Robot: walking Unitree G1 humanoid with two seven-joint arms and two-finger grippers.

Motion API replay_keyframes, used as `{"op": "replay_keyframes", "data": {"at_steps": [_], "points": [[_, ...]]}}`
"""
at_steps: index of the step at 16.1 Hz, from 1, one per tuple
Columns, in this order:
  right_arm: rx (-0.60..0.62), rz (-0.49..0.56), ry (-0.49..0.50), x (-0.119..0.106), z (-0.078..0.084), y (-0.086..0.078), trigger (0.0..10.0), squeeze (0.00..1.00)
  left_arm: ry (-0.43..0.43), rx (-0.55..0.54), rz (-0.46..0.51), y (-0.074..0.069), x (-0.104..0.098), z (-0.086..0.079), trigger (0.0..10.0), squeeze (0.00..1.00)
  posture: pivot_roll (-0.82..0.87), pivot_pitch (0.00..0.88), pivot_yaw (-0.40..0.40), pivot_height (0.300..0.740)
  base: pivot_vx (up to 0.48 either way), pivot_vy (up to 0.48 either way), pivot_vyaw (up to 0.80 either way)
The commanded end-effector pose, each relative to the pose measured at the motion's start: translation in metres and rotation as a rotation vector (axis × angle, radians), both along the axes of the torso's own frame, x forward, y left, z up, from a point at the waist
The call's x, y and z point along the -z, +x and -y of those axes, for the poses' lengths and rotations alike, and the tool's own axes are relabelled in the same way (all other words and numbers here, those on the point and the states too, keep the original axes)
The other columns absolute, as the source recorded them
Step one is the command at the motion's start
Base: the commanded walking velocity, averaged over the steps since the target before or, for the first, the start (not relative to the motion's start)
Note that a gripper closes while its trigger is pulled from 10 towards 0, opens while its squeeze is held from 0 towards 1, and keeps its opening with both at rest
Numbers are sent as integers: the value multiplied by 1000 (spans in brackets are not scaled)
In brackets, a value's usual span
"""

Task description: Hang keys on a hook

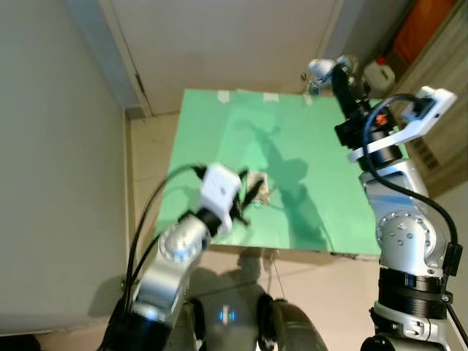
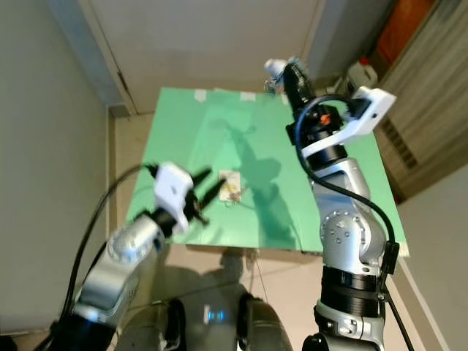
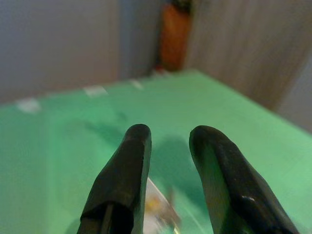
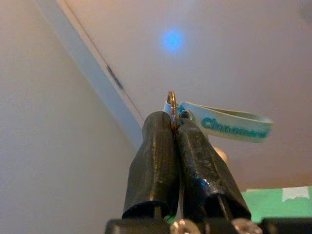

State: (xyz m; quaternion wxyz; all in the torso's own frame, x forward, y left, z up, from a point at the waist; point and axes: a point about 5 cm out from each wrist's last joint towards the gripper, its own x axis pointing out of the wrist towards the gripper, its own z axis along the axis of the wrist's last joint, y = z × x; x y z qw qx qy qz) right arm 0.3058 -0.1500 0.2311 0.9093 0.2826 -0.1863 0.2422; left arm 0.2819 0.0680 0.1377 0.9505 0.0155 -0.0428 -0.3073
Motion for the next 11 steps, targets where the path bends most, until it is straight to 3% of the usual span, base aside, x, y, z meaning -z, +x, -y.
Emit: {"op": "replay_keyframes", "data": {"at_steps": [1,4,7,11], "points": [[-12,-38,-17,10,-5,-1,10000,0,-37,-24,-12,2,1,-3,10000,0,52,113,-11,740,0,0,0],[7,-90,2,21,-13,-4,10000,0,-138,-43,-23,9,-6,-8,10000,0,45,100,0,740,0,0,0],[42,-140,-22,33,-17,-6,10000,0,-161,-48,-50,10,2,-11,10000,0,32,96,4,740,0,-472,0],[111,-248,-112,65,-14,-10,10000,0,-171,-4,-79,5,9,-1,10000,0,14,95,8,740,0,-472,0]]}}
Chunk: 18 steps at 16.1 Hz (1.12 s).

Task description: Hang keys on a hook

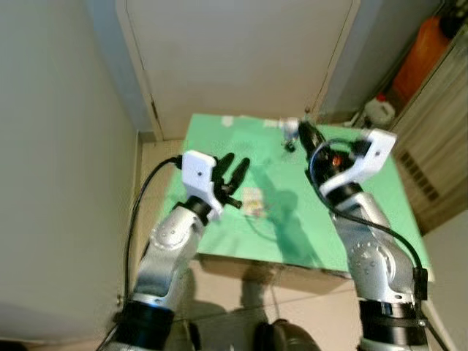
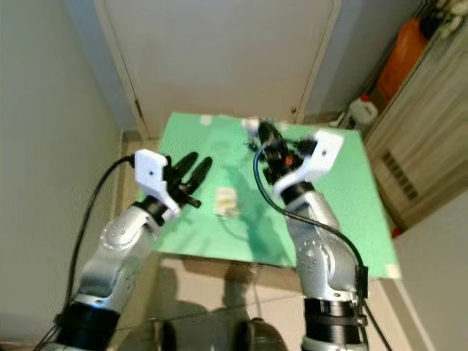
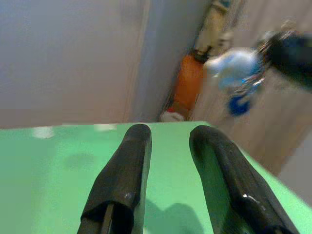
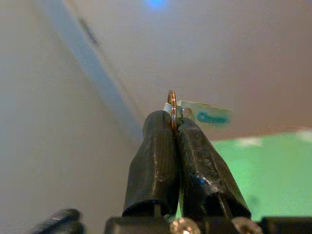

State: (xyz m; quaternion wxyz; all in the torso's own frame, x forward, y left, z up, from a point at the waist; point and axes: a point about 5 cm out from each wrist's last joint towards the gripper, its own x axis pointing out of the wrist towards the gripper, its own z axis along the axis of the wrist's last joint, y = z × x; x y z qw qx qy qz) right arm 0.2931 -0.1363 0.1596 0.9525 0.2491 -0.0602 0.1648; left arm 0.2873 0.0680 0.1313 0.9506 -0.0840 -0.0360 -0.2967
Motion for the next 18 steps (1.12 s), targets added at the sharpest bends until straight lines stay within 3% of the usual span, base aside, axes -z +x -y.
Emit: {"op": "replay_keyframes", "data": {"at_steps": [1,6,8,13,16,18], "points": [[34,-35,-13,10,5,-4,10000,0,19,33,-26,-5,10,4,10000,0,-2,100,11,740,0,-472,0],[87,-87,-64,25,14,-7,10000,0,26,53,-45,-7,18,8,10000,0,-11,101,14,740,0,-472,0],[113,-130,-107,34,19,-8,10000,0,44,55,-63,-10,25,9,10000,0,-12,100,16,740,0,-472,-800],[74,-101,-24,31,13,-10,10000,0,64,52,-81,-11,33,4,10000,0,-14,102,18,740,0,-472,-800],[-68,-19,6,18,1,-18,10000,0,65,56,-80,-10,33,3,10000,0,-19,103,27,740,0,-472,-800],[-198,9,-55,17,-4,-28,10000,0,62,66,-80,-10,33,3,10000,0,-29,107,31,740,0,-472,-800]]}}
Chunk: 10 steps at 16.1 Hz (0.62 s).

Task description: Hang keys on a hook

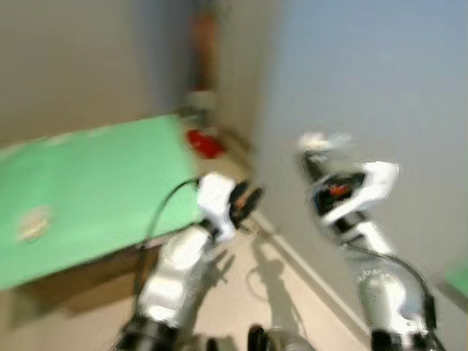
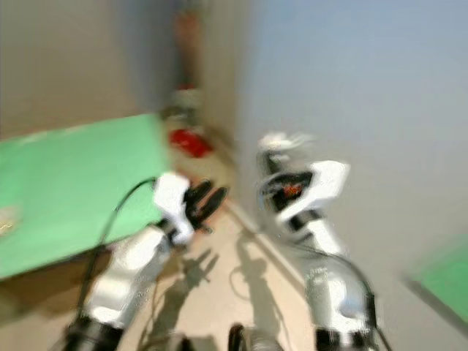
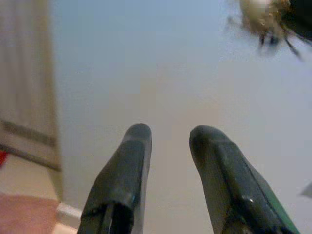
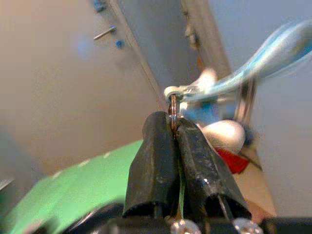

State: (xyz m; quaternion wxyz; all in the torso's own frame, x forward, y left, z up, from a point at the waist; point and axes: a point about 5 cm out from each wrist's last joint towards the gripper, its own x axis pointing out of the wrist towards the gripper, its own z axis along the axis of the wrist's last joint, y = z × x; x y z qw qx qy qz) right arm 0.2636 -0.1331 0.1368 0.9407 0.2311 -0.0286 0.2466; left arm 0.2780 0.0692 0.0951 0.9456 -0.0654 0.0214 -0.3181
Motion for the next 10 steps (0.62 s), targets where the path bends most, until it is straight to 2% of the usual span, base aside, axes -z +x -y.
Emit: {"op": "replay_keyframes", "data": {"at_steps": [1,2,3,4,5,6,7,8,9,10], "points": [[-34,22,-11,-6,-1,0,10000,0,-10,15,13,0,-3,4,10000,0,-29,107,31,740,0,-472,-800],[-88,24,-60,-5,-3,-4,10000,0,-11,24,12,-1,-3,5,10000,0,-29,107,31,740,0,-472,-800],[-186,28,-213,0,-6,-12,10000,0,-12,29,11,-1,-2,7,10000,0,-33,106,32,740,0,-472,-800],[-216,31,-282,0,-3,-14,10000,0,-11,35,10,-1,-3,8,10000,0,-37,107,34,740,0,-394,-800],[-214,33,-289,-1,-1,-14,10000,0,-11,39,10,-1,-2,9,10000,0,-39,107,35,740,0,-379,-800],[-217,33,-355,-1,3,-15,10000,0,-13,49,10,-2,-2,10,10000,0,-39,107,35,740,0,-337,-800],[-312,15,-531,5,3,-22,10000,0,-31,62,-4,-3,-2,12,10000,0,-41,104,36,740,0,0,-800],[-353,0,-620,10,4,-26,10000,0,-30,72,-4,-4,-3,13,10000,0,-41,104,36,740,0,0,-800],[-437,-56,-873,25,11,-32,10000,0,-19,101,-3,-6,-2,16,10000,0,-41,104,36,740,0,0,-800],[-495,-146,-1130,39,27,-37,10000,0,-11,120,-5,-9,-1,17,10000,0,-48,108,32,740,0,0,-800]]}}
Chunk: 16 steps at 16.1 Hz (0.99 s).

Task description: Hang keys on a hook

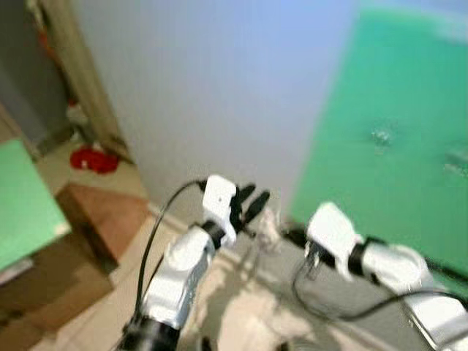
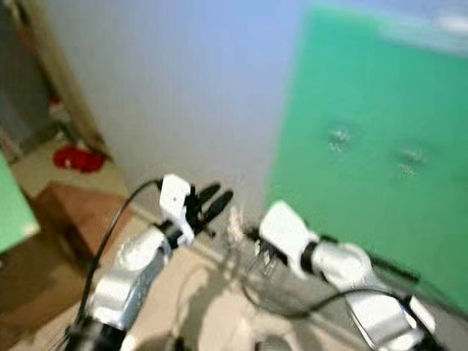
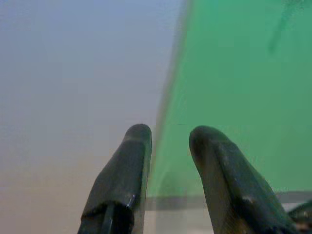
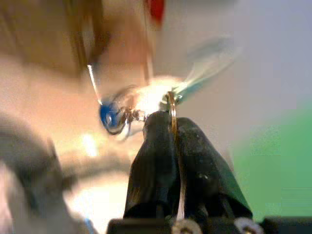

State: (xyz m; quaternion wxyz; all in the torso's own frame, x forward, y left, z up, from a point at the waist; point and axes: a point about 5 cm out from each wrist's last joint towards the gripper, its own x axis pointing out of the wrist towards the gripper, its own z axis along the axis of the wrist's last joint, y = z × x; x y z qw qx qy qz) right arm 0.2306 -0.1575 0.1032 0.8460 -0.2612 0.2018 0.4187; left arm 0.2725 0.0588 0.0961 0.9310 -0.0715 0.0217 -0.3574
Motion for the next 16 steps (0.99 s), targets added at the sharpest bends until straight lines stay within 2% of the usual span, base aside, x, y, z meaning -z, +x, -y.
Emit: {"op": "replay_keyframes", "data": {"at_steps": [1,2,4,5,6,8,9,11,13,16], "points": [[-38,-96,-184,14,13,-11,10000,0,7,47,-6,-5,1,9,10000,0,-48,110,28,740,0,0,-800],[-47,-158,-246,21,19,-18,10000,0,15,54,-6,-6,2,10,10000,0,-49,113,26,740,0,0,-800],[-42,-167,-417,32,32,-21,10000,0,21,63,-6,-7,2,11,10000,0,-48,117,21,740,0,0,-800],[-10,-122,-422,27,31,-15,10000,0,22,63,-5,-8,2,11,10000,0,-47,119,20,740,0,0,-800],[8,-56,-371,17,23,-7,10000,0,26,64,-3,-8,1,10,10000,0,-47,119,20,740,0,0,0],[62,52,-130,-8,5,7,10000,0,33,68,3,-7,1,10,10000,0,-49,122,24,740,0,0,0],[103,138,-3,-24,1,16,10000,0,35,70,7,-7,0,11,10000,0,-48,122,23,740,0,0,0],[138,208,262,-47,-2,20,10000,0,40,72,12,-7,-1,11,10000,0,-46,124,24,740,0,0,0],[126,257,377,-60,-4,20,10000,0,40,67,17,-7,-2,11,10000,0,-42,125,22,740,0,0,0],[96,284,598,-82,-19,17,10000,0,28,15,41,-1,-8,5,10000,0,-38,133,18,740,0,0,0]]}}
